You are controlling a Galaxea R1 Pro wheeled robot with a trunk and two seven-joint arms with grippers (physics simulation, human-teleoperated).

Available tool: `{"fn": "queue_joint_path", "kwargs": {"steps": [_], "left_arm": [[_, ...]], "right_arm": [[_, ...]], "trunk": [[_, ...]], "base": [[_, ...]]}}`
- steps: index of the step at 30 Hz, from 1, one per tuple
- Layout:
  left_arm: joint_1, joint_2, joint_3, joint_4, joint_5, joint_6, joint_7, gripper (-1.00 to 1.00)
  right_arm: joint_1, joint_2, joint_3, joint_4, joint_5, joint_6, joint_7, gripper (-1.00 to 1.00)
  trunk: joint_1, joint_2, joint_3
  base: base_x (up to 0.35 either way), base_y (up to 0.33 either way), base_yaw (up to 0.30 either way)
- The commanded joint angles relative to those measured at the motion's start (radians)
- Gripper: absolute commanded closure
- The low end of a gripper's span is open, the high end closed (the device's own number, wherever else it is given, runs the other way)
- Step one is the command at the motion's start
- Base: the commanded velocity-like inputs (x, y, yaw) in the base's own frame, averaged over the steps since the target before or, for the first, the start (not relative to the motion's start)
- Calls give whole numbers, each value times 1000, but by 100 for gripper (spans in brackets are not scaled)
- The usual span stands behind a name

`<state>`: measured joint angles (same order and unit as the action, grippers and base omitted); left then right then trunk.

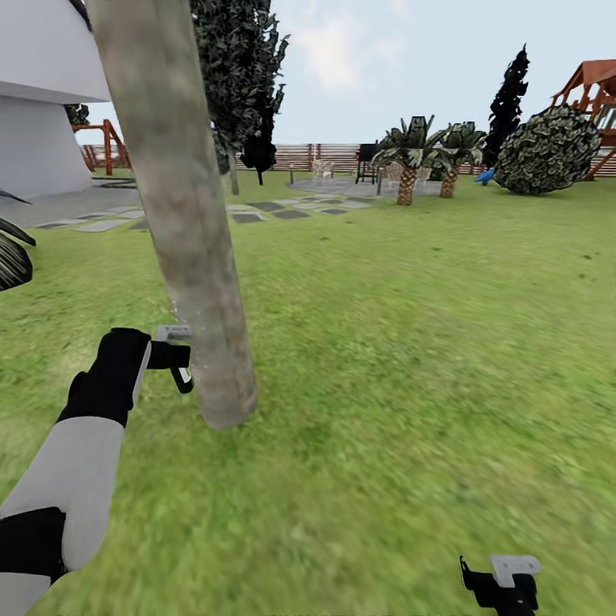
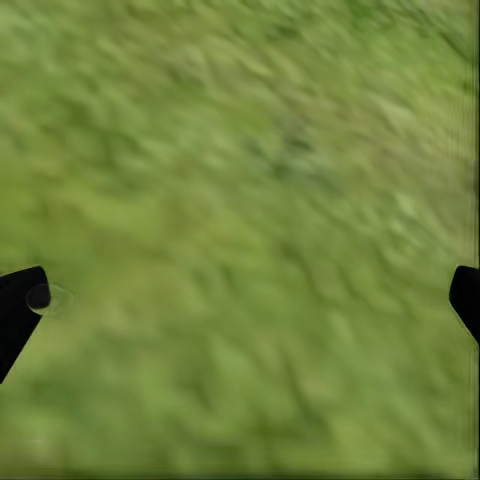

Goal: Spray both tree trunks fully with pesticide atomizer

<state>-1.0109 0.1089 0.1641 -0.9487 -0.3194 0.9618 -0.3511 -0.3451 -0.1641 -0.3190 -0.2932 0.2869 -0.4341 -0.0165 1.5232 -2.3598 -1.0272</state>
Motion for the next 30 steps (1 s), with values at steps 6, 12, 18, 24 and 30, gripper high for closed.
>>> {"fn": "queue_joint_path", "kwargs": {"steps": [6,12,18,24,30], "left_arm": [[2,1,-1,-37,-1,1,0,100],[3,2,-1,-39,-1,2,-1,100],[3,2,0,-39,-1,2,-1,100],[3,2,0,-39,-1,2,-1,100],[4,2,0,-39,-1,2,0,100]], "right_arm": [[0,0,0,0,0,0,0,-100],[0,0,0,0,0,0,0,-100],[0,0,0,0,0,0,0,-100],[0,0,0,0,0,0,0,-100],[0,0,0,0,0,0,0,-100]], "trunk": [[0,0,0],[0,0,0],[0,0,0],[0,0,0],[0,0,0]], "base": [[41,-273,0],[43,-274,162],[98,-263,275],[229,-203,172],[144,-234,6]]}}
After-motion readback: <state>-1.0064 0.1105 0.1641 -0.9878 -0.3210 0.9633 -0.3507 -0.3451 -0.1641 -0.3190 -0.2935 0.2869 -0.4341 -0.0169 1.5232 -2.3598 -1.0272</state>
